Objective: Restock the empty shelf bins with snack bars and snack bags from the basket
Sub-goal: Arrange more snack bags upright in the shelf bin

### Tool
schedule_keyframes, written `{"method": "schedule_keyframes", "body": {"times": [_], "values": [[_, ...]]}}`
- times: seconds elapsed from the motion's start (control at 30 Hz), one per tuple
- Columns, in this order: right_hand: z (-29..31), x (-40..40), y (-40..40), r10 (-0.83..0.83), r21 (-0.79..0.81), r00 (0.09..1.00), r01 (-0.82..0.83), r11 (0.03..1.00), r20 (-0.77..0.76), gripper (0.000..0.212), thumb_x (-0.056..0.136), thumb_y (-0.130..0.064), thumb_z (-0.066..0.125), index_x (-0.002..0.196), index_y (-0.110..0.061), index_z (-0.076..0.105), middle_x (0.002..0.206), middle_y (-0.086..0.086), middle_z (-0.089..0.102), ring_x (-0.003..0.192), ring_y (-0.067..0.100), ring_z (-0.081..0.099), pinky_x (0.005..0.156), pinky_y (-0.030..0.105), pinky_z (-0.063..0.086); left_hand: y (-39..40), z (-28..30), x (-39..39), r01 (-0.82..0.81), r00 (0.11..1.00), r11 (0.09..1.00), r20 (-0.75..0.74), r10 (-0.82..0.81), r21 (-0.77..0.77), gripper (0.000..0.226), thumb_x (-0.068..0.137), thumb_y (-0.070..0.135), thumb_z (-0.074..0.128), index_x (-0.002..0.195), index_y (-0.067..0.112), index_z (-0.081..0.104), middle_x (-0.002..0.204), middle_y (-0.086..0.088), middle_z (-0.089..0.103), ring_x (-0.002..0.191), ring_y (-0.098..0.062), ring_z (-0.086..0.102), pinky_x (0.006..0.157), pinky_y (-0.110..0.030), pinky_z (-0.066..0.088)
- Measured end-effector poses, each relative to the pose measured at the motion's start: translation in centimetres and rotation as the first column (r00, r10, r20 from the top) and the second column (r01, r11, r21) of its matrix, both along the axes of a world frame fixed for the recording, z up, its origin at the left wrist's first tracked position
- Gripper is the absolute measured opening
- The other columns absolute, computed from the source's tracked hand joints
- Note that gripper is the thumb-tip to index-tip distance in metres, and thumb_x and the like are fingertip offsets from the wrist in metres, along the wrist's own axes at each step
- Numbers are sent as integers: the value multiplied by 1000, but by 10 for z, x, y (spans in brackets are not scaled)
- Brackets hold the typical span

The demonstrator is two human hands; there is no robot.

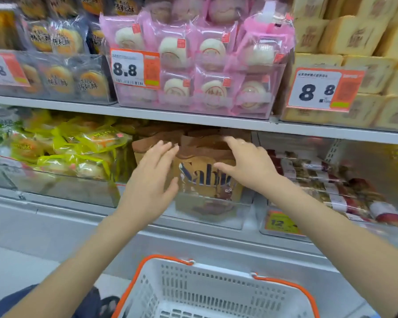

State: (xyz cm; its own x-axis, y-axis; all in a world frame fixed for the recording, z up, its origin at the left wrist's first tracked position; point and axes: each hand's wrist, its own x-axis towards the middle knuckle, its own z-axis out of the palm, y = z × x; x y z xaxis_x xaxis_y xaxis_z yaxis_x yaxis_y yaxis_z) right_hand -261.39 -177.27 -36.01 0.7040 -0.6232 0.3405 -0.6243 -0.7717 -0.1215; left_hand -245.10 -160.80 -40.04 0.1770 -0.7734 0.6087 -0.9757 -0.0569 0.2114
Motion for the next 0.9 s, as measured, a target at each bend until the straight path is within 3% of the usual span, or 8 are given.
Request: {"method": "schedule_keyframes", "body": {"times": [0.13,0.27,0.37,0.43,0.53,0.63,0.77,0.9], "values": [[9,16,11,-79,-2,993,79,997,-83,46,91,-45,56,131,-24,53,128,1,59,118,24,54,88,38,45,-4,-7,51,-193,967,981,-175,186,-24,60,89,23,61,142,4,38,148,-16,34,138,-30,28,113,-36,21],[19,4,34,-38,78,979,55,995,-200,33,90,-43,58,117,-25,64,108,-3,67,102,21,61,81,34,49,-30,-3,77,-187,938,981,-306,164,-47,65,85,11,67,142,8,37,138,-13,42,123,-28,44,101,-35,35],[26,0,31,-17,224,970,72,972,-242,21,88,-43,61,99,-26,69,83,-11,65,75,10,61,68,28,50,-41,2,94,-222,894,963,-426,137,-155,37,78,-8,63,111,10,66,108,-12,62,102,-27,57,87,-27,40],[29,6,24,25,280,967,48,959,-252,17,85,-45,64,90,-28,66,86,-11,67,78,8,62,72,29,53,-38,3,103,-216,874,957,-476,101,-194,41,67,-20,55,80,15,72,84,-3,62,84,-22,57,72,-21,40],[30,24,19,114,216,963,-60,975,-246,31,81,-47,68,108,-32,63,133,-9,52,114,13,53,96,40,46,-23,12,112,-151,842,966,-539,16,-208,51,62,-25,54,54,25,61,69,10,54,72,-13,52,62,-17,37],[30,45,21,198,127,959,-174,976,-203,57,75,-50,71,126,-46,46,154,-11,21,136,16,27,107,45,33,-2,21,117,135,726,981,-660,-195,-141,53,66,-24,65,46,26,65,62,5,62,62,-10,58,66,-20,49],[24,62,18,190,52,945,-182,982,-267,84,68,-64,68,137,-52,21,149,-7,34,130,21,35,102,45,32,16,18,111,311,592,949,-770,-239,-54,42,67,-18,72,51,20,65,64,0,65,66,-12,61,71,-27,48],[18,61,19,165,148,903,-115,982,-397,74,79,-64,59,141,-46,24,123,-13,56,111,18,53,87,34,45,18,17,95,244,741,969,-653,-157,44,36,76,-11,68,67,23,59,78,3,65,77,-10,62,75,-28,51]]}}
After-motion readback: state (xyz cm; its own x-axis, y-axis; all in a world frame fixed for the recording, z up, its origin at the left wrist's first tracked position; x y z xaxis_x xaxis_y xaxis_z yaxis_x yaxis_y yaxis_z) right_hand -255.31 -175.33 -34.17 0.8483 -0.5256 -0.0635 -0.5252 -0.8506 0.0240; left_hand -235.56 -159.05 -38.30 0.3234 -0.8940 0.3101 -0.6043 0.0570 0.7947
